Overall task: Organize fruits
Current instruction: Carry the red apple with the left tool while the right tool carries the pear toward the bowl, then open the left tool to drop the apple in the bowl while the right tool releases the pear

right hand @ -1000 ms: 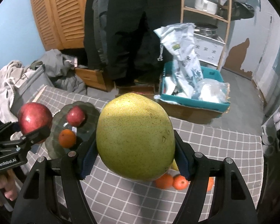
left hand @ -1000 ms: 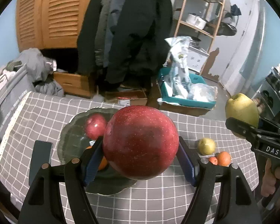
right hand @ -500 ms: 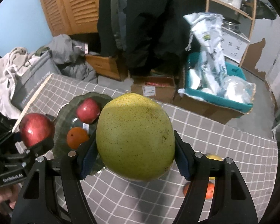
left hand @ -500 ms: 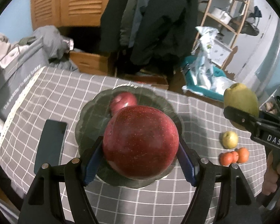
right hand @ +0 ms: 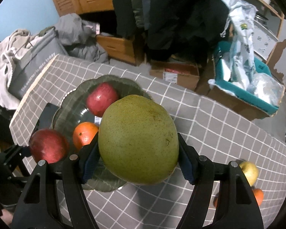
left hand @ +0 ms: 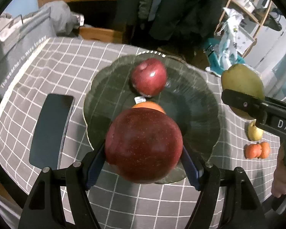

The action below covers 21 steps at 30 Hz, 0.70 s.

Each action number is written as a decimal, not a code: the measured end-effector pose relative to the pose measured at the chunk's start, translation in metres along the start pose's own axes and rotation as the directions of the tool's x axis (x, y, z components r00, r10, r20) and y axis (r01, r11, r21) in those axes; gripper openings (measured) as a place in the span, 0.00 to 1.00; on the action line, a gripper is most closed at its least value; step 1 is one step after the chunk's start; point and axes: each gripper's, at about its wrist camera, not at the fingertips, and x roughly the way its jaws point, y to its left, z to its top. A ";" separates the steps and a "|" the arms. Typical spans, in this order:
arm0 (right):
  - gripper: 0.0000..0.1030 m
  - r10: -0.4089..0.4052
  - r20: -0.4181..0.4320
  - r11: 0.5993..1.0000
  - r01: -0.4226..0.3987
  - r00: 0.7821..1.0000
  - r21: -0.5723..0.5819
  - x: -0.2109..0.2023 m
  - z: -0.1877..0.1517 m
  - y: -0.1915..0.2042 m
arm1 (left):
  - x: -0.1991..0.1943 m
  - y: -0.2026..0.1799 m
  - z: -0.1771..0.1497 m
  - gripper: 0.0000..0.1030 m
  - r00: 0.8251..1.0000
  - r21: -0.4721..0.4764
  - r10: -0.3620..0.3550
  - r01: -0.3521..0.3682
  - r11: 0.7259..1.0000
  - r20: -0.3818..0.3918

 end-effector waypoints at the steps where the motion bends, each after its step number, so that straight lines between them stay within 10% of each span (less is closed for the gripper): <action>1: 0.71 0.000 -0.007 1.000 0.000 1.000 -0.004 0.004 0.000 0.002 | 0.003 0.002 -0.001 0.74 1.000 -0.004 0.002 -0.002 1.000 -0.008; 21: 0.71 -0.001 -0.078 1.000 0.000 0.997 -0.010 0.038 -0.003 0.006 | 0.025 -0.001 -0.006 0.77 0.997 0.015 0.024 -0.023 1.000 -0.080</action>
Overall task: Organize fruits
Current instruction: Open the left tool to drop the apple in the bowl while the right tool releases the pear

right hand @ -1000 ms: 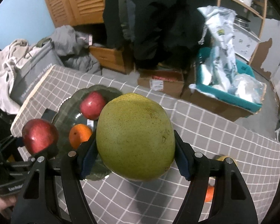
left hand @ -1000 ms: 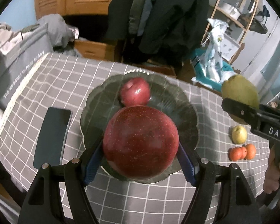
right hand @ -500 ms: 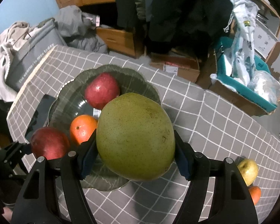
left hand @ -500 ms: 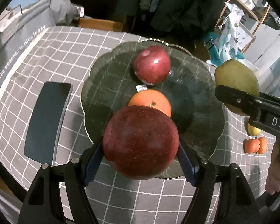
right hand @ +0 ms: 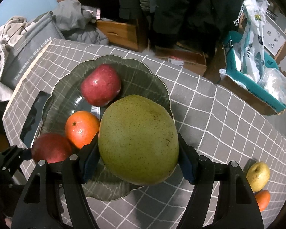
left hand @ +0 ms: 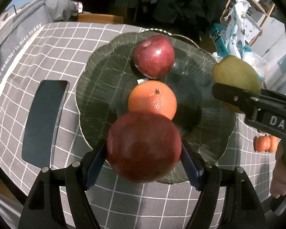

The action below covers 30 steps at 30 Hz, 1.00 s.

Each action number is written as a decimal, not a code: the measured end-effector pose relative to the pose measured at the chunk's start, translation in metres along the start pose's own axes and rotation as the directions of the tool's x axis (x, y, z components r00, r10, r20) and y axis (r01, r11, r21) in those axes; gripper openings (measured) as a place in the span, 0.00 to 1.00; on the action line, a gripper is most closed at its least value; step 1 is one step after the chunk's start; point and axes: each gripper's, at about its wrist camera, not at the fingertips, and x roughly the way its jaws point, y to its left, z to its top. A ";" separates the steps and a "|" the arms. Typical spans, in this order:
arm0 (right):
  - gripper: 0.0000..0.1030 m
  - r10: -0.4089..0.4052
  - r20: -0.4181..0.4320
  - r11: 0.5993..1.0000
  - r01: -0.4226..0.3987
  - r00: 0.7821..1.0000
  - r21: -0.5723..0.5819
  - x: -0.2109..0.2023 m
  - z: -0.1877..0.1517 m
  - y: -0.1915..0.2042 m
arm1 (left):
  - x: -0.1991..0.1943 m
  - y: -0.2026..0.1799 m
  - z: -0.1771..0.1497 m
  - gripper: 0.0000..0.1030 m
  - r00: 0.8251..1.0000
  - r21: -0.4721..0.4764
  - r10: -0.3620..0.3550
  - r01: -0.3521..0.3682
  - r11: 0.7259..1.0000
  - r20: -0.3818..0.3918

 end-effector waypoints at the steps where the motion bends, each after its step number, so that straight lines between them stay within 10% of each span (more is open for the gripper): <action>1: 0.71 0.001 -0.001 1.000 -0.001 1.000 0.001 0.001 0.001 -0.001 | -0.003 0.000 0.001 0.79 1.000 -0.002 0.001 -0.001 1.000 0.009; 30: 0.71 0.010 -0.037 0.999 -0.012 0.999 -0.051 0.025 0.005 0.013 | -0.021 0.057 0.024 0.85 0.993 -0.219 0.005 0.021 0.975 0.117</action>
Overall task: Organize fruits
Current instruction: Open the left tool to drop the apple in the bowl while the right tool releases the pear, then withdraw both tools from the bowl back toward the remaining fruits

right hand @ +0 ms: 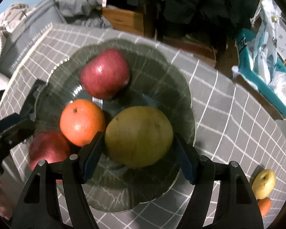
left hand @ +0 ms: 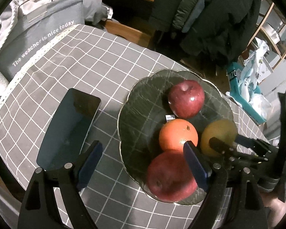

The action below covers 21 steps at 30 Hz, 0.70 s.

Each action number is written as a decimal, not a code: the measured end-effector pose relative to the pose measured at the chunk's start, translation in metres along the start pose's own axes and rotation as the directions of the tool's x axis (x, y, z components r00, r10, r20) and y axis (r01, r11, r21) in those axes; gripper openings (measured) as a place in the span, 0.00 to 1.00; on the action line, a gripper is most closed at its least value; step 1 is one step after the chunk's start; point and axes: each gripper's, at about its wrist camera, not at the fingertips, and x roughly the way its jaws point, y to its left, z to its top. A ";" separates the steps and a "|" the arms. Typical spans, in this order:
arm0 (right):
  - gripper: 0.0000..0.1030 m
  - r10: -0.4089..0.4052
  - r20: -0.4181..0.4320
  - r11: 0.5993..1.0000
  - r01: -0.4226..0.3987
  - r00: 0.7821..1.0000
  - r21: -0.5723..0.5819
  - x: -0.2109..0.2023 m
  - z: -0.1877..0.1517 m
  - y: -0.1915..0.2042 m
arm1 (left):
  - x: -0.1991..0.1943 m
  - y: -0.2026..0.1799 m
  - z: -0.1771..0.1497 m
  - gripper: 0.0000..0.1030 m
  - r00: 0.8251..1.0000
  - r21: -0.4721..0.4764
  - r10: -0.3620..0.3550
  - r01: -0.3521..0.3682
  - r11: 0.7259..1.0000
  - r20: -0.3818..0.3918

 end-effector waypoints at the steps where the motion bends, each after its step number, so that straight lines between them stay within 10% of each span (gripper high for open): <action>1: 0.72 0.003 0.009 1.000 -0.003 1.000 0.002 -0.003 0.002 0.000 | -0.001 0.000 0.000 0.85 1.000 -0.003 -0.001 0.001 1.000 0.005; 21: 0.76 -0.103 0.192 0.991 0.085 0.976 0.099 -0.103 -0.008 -0.044 | -0.050 -0.041 0.002 0.85 0.994 0.070 -0.070 0.064 0.995 0.085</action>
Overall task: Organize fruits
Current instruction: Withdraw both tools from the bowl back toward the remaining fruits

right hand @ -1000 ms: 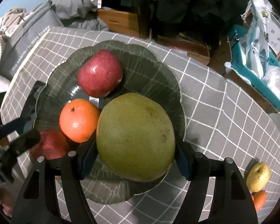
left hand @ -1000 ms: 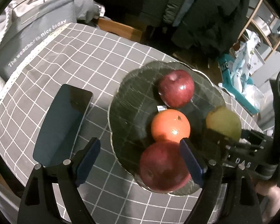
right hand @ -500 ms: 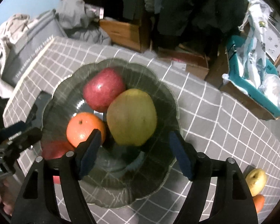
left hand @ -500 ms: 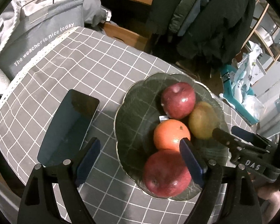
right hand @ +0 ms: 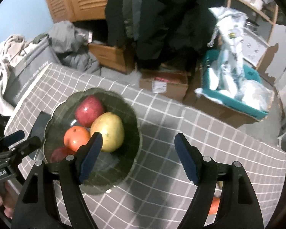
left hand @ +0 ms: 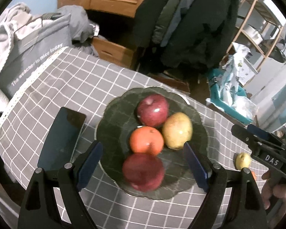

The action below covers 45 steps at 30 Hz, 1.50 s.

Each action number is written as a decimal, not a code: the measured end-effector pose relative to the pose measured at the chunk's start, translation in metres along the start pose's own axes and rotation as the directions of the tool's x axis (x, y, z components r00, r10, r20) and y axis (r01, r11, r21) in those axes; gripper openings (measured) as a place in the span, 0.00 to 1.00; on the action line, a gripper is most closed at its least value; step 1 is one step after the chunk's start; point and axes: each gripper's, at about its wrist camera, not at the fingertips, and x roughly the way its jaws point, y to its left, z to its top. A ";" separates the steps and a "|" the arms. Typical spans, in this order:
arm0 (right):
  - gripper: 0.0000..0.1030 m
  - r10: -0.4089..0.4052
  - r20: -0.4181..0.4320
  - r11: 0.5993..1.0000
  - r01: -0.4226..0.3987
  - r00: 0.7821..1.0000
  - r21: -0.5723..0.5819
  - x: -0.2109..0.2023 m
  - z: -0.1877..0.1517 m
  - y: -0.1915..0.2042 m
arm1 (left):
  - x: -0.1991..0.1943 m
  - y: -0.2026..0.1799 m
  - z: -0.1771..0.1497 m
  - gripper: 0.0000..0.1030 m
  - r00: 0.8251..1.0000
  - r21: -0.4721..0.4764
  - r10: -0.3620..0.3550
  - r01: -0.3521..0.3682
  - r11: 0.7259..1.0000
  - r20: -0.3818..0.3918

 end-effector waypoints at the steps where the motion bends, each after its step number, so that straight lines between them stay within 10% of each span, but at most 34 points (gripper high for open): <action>1: 0.76 -0.005 0.008 1.000 0.005 1.000 0.005 -0.005 0.000 -0.003 | -0.003 -0.005 0.000 0.85 1.000 0.009 -0.007 0.007 1.000 0.004; 45: 0.82 -0.192 0.325 0.980 0.161 0.926 0.121 -0.214 -0.074 -0.112 | -0.114 -0.152 -0.024 0.98 0.972 0.330 -0.129 0.059 0.942 0.195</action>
